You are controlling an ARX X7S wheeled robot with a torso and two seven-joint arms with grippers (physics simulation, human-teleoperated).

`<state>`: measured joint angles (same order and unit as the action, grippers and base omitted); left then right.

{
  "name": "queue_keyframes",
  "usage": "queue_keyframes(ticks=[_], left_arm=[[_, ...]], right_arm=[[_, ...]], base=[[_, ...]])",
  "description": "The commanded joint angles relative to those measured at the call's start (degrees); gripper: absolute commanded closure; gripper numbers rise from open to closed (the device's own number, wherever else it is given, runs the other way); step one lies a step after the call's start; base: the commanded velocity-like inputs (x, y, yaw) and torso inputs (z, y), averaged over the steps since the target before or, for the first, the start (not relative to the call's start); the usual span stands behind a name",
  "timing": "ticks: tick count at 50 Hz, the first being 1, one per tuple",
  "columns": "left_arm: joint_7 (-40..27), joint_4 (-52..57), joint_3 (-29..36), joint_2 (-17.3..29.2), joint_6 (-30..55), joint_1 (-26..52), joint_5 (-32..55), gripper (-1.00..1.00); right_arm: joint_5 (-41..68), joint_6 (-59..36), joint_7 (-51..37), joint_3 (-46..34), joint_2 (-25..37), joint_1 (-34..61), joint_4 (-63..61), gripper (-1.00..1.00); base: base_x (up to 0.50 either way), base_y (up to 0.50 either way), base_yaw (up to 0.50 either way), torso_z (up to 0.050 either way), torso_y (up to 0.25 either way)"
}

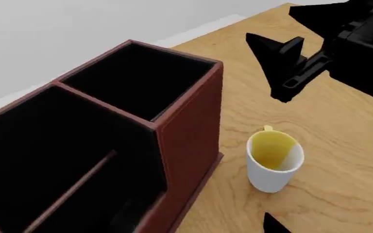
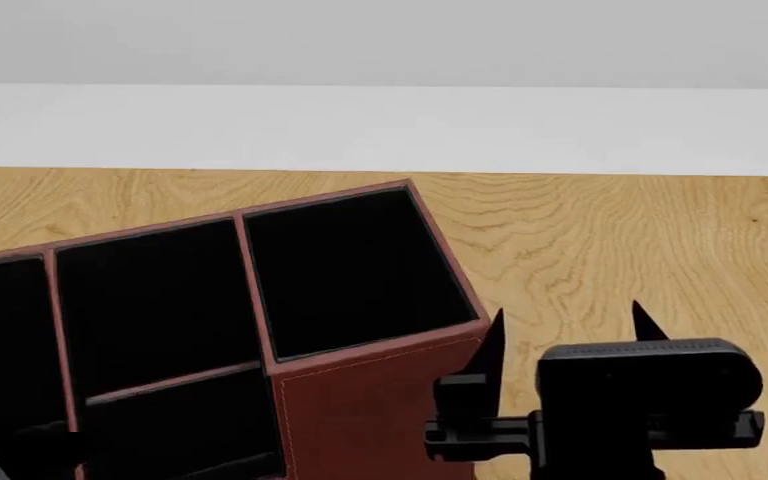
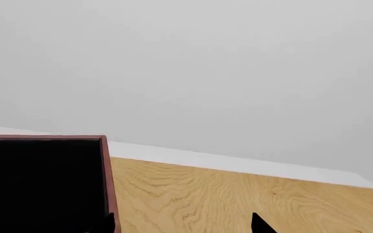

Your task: Pick up the book and place it in the front compartment of the caddy.

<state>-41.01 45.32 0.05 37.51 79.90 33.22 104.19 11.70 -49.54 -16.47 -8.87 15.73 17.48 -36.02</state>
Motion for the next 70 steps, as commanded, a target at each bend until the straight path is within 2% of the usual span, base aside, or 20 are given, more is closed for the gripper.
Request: queue_keyframes(ticks=[1,6,12,26,45,70], left_arm=[[-8.5,-2.1,10.1,4.2,-1.7,5.9,15.8,-1.0],[-11.2,-2.5,14.1,5.0,-4.4,8.4,19.7,-1.0],[-12.9,-2.6,17.4,4.8,-6.5,7.5,22.0,-1.0],[-15.7,-2.6,24.4,3.2,-7.2,10.1,24.1,-1.0],[-15.0,-3.3,27.5,1.2,-5.4,9.8,21.4,-1.0],[-9.6,-7.5,30.0,-3.2,-0.3,8.9,13.3,-1.0]], right_arm=[[-1.5,-1.4,0.7,0.4,-0.4,1.1,-0.6,-1.0],[-1.4,-1.3,0.6,0.5,-0.3,1.1,-0.6,-1.0],[-1.4,-1.0,0.6,0.3,0.0,1.0,-0.3,-1.0],[-1.1,0.4,0.4,0.6,0.2,0.4,0.6,-1.0],[-1.3,1.5,-0.1,0.0,0.5,-0.2,1.1,-1.0],[-0.8,3.0,-0.6,0.9,1.0,-1.3,1.8,-1.0]], base=[[0.0,0.0,0.0,0.0,0.0],[0.0,0.0,0.0,0.0,0.0],[0.0,0.0,0.0,0.0,0.0],[0.0,0.0,0.0,0.0,0.0],[0.0,0.0,0.0,0.0,0.0],[0.0,0.0,0.0,0.0,0.0]])
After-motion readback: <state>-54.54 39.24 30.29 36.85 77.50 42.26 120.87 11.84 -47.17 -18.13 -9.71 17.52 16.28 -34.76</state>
